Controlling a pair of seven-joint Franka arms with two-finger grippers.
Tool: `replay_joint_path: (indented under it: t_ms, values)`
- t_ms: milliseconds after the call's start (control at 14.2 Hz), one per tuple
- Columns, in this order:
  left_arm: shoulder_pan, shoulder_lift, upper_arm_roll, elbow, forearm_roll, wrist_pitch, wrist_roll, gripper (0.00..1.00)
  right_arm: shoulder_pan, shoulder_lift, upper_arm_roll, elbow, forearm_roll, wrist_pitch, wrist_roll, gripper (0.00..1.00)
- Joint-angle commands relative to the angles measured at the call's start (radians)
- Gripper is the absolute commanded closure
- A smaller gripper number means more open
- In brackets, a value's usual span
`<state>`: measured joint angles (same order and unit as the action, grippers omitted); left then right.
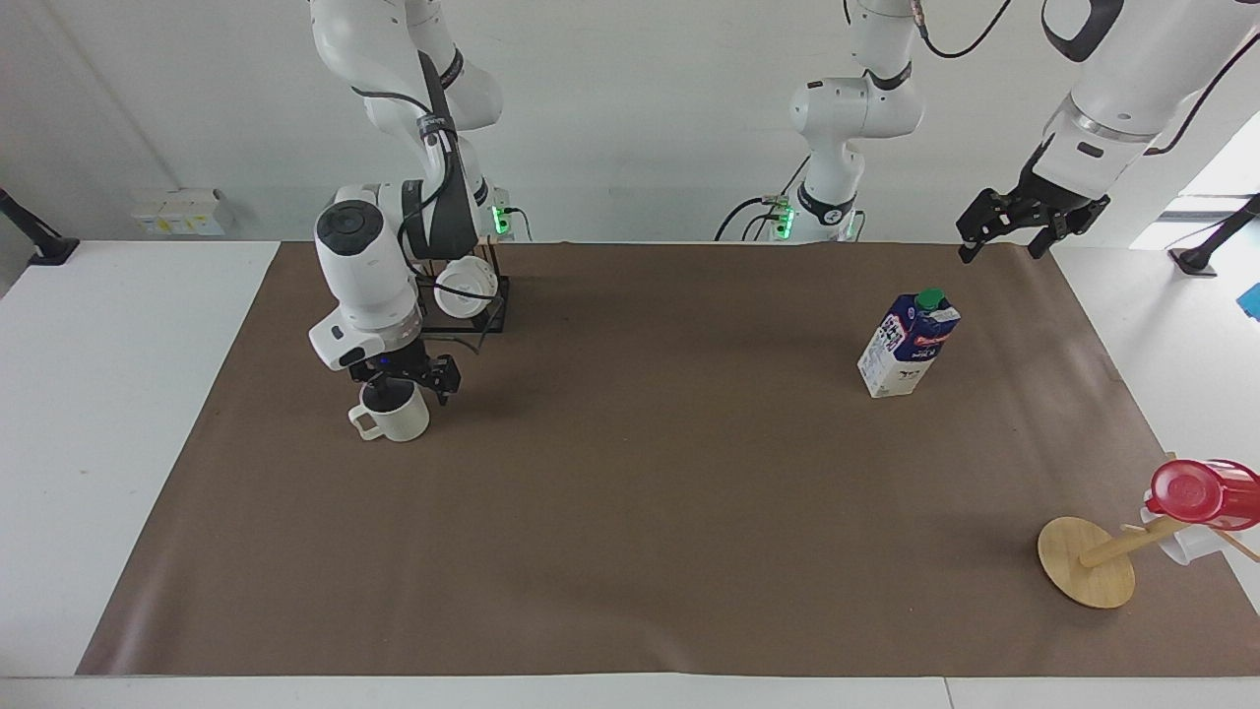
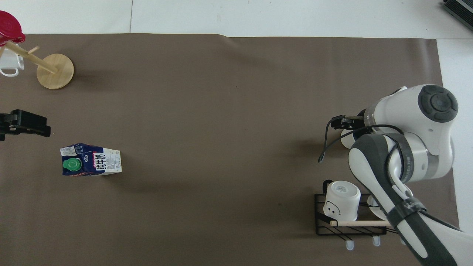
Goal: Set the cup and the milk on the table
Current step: 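Move the right gripper down onto the white mug's rim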
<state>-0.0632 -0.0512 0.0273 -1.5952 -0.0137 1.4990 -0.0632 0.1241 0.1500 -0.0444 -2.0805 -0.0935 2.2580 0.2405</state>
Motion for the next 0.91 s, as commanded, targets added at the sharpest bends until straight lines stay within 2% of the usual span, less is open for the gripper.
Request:
replay_joint_path:
  t_ms: [0,211,281,351,492,562,632,843]
  values:
    - [-0.009,-0.029,0.008,-0.034,0.000,0.013,0.010,0.00,-0.014,0.013,0.008,-0.044,-0.020,0.070,-0.010,0.00]
    - [-0.009,-0.029,0.008,-0.034,0.000,0.009,0.008,0.00,-0.018,0.014,0.008,-0.047,-0.020,0.055,-0.058,0.01]
    - [-0.010,-0.029,0.008,-0.034,-0.002,0.009,0.008,0.00,-0.023,0.014,0.008,-0.046,-0.020,0.052,-0.066,0.24]
    - [-0.010,-0.029,0.008,-0.034,-0.002,0.009,0.008,0.00,-0.023,0.014,0.008,-0.044,-0.020,0.052,-0.067,0.39]
    - [-0.009,-0.029,0.008,-0.035,-0.002,0.012,0.008,0.00,-0.023,0.016,0.008,-0.038,-0.020,0.051,-0.066,0.61]
    - [-0.009,-0.029,0.008,-0.037,-0.002,0.013,0.008,0.00,-0.024,0.016,0.008,-0.035,-0.019,0.051,-0.064,0.68]
    - [-0.010,-0.030,0.008,-0.037,-0.002,0.015,0.008,0.00,-0.031,0.016,0.008,-0.030,-0.009,0.049,-0.063,1.00]
    - [-0.012,-0.048,0.008,-0.067,-0.002,0.020,0.005,0.00,-0.038,0.014,0.008,0.003,0.049,0.049,-0.070,1.00]
